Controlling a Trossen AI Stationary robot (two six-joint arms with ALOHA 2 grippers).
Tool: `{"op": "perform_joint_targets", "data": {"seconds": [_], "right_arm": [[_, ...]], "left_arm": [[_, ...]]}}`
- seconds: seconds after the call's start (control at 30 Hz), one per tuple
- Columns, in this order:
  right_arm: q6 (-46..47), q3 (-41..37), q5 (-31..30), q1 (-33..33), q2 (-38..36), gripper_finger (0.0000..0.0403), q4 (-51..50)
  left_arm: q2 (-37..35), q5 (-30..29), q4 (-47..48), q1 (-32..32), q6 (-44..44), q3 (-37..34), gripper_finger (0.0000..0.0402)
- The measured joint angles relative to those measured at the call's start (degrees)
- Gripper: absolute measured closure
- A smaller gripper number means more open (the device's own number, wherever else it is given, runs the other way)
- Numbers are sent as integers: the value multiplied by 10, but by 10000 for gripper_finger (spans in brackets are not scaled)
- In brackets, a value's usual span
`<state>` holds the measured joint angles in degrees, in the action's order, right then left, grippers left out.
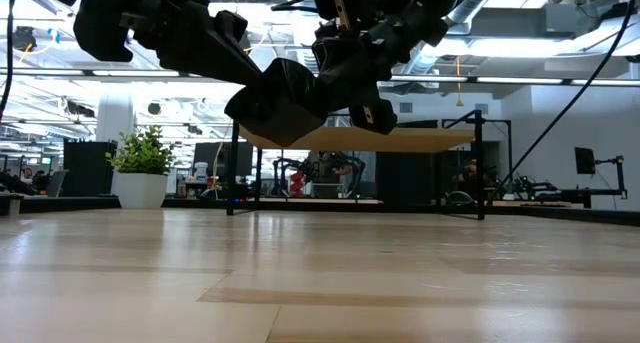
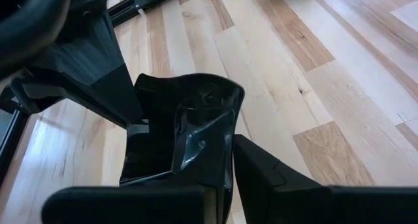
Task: Pick & Place Mini shaped plates
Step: Stack the black wave square shaped plate on top of the black wave square shaped plate on the shelf
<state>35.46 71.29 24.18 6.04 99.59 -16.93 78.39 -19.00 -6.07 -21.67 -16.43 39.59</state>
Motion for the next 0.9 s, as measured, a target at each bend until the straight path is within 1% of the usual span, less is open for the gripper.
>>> {"op": "perform_joint_targets", "data": {"seconds": [0.2,0.43,0.57,0.7,0.8,0.9], "right_arm": [[0,0,0,0,0,317,0],[0,0,0,0,0,315,2],[0,0,0,0,0,315,4],[0,0,-1,0,0,315,4],[-8,0,-1,0,0,315,3],[-26,0,-1,0,-2,315,-5]], "left_arm": [[0,0,-4,0,0,0,369],[0,27,-4,0,0,0,370],[0,28,-4,0,0,0,383],[0,28,-4,0,31,0,395],[0,28,-4,0,70,0,390],[0,30,-4,6,79,0,377]]}}
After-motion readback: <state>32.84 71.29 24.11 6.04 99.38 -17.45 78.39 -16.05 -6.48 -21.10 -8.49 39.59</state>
